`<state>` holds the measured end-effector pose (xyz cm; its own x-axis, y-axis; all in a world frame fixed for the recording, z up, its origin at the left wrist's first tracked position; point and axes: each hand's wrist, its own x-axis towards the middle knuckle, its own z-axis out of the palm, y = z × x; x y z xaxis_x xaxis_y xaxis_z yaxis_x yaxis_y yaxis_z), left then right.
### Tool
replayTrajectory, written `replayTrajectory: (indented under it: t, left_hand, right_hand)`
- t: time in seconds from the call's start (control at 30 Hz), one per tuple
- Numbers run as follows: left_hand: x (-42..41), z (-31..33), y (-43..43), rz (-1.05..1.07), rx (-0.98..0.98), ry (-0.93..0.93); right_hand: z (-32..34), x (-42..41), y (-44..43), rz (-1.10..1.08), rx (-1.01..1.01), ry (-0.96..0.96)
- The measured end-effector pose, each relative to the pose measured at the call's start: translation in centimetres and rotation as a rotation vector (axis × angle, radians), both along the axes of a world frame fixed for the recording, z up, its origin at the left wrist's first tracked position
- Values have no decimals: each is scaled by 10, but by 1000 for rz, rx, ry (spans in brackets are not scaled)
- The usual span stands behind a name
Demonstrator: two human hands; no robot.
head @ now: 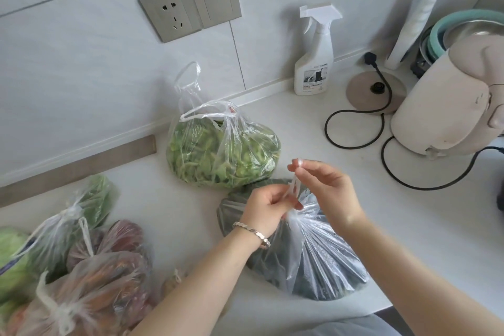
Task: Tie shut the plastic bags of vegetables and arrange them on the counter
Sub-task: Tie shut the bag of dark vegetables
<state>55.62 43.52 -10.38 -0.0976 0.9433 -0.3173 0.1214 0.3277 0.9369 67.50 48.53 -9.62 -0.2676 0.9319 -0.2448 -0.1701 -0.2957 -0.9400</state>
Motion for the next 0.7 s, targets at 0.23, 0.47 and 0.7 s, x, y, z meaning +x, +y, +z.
replayTrajectory:
  t: [0.23, 0.47, 0.7]
  left_hand:
    - [1, -2, -2, 151, 40, -19]
    - [7, 1, -3, 177, 54, -21]
    - [-22, -25, -13, 126, -47, 321]
  right_hand:
    - [-34, 13, -42, 256, 50, -346]
    - [-37, 4, -34, 283, -5, -307]
    - [-52, -1, -31, 166, -368, -333]
